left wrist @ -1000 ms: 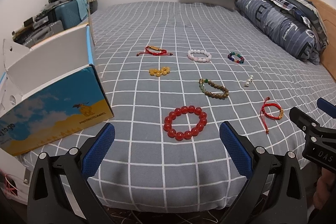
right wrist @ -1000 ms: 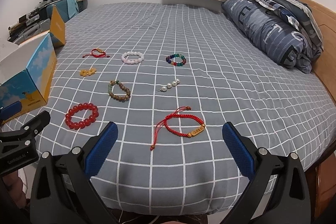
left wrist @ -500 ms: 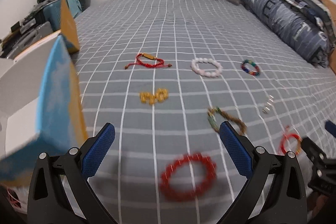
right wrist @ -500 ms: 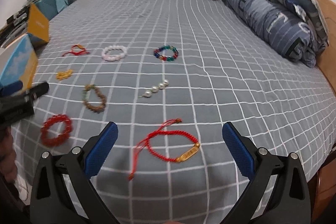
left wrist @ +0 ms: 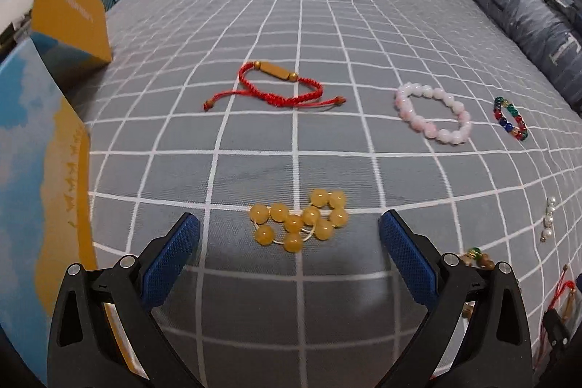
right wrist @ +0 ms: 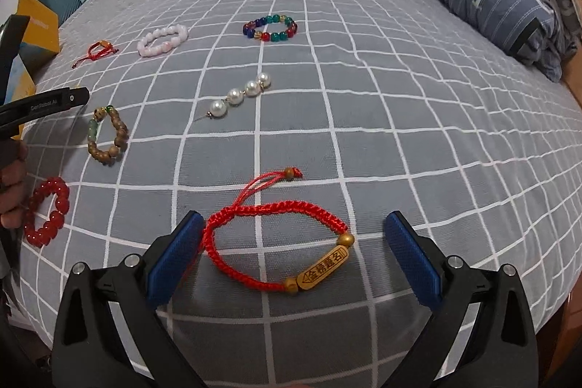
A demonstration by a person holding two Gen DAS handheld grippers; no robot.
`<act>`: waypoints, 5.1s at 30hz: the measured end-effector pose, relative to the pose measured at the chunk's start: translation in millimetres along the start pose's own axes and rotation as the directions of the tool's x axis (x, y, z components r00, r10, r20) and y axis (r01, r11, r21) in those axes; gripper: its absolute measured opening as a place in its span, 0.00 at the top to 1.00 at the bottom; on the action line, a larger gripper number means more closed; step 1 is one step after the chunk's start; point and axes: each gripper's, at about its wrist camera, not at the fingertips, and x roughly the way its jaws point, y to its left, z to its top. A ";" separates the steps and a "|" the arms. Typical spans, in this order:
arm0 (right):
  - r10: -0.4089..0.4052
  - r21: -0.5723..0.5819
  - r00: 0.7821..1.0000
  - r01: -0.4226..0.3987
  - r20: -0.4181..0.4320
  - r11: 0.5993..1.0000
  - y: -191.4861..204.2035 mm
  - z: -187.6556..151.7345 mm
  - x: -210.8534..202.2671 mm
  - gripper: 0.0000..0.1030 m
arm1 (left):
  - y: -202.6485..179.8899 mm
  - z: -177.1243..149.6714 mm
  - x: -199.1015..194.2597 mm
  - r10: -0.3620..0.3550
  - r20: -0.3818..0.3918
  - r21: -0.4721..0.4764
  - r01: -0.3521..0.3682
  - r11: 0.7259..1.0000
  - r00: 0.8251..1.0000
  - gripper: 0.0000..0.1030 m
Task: Organize jewelry
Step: 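Grasp the yellow bead bracelet with the left tool while the right tool grasps the red cord bracelet, then carry both held bracelets over the open white box, then open the left tool and the right tool to drop both bracelets into the box, then move both open tools back over the bracelets on the bed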
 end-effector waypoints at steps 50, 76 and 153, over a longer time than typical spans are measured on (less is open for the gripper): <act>0.085 -0.034 0.992 -0.082 0.097 0.996 13.0 24.7 -41.1 0.93 | -9.6 -2.9 -61.6 -0.073 0.026 0.051 0.072 0.996 0.997 0.91; 0.149 -0.137 0.957 -0.118 0.250 0.984 67.6 114.7 -99.5 0.93 | 38.2 19.3 -163.2 -0.036 0.148 0.002 0.036 0.999 0.988 0.91; 0.429 -0.521 0.899 -0.323 0.093 0.790 388.0 103.9 -160.8 0.07 | 285.4 -69.9 -216.2 0.285 0.006 -0.389 -0.260 0.884 0.959 0.06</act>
